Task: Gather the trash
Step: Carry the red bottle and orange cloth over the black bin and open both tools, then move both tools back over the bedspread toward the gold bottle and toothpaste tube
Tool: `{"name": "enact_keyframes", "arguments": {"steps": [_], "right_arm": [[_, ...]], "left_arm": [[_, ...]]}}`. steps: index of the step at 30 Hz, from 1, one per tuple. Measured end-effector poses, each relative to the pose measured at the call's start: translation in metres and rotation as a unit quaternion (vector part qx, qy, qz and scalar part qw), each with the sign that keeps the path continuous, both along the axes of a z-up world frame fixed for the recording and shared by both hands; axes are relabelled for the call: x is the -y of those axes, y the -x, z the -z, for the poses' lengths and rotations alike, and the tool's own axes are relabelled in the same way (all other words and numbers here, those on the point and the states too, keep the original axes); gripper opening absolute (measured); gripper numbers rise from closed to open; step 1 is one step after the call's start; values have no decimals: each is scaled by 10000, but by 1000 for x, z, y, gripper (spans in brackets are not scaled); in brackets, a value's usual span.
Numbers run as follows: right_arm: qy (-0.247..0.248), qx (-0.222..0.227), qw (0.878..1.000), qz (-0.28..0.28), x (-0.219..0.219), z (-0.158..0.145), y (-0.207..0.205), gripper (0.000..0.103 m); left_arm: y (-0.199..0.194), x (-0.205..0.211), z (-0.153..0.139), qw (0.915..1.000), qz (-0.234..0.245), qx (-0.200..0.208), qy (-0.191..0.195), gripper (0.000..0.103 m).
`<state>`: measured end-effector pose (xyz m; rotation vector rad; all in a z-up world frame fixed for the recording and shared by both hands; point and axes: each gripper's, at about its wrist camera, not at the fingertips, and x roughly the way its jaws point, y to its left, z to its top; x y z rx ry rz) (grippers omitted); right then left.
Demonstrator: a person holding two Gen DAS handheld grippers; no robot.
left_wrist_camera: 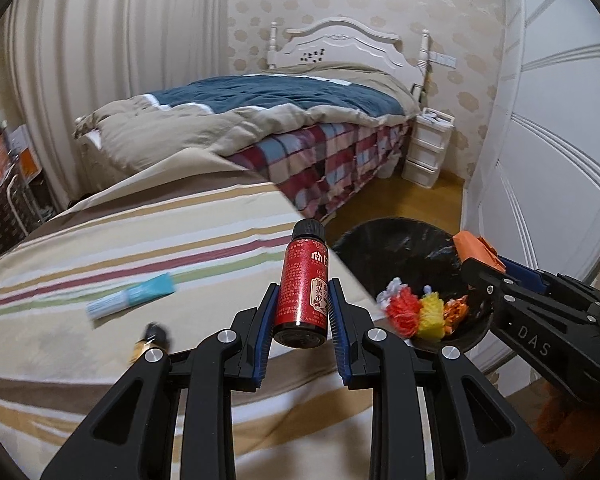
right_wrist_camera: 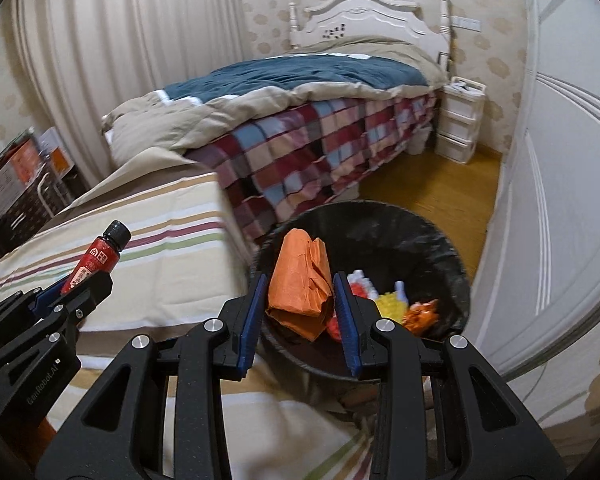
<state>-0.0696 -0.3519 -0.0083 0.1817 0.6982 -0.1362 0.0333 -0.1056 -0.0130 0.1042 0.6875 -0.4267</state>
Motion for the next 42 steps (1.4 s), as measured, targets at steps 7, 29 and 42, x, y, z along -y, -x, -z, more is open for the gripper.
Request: {"name": "enact_keyframes", "arguments": {"steps": [7,29,42], "right_arm": [[-17,-27,9997,258,30,7,-11,33],[-144,-365,9969,689,80,43,-49,34],[-69,-237,9954,923,83,32,-39,61]], "left_arm": [[-18,40,7,9997,186,-139,-62,27],[-46,108,34,9974,412,-196,-565,28],[-44,91,21,9984,78,74,-558,73]]}}
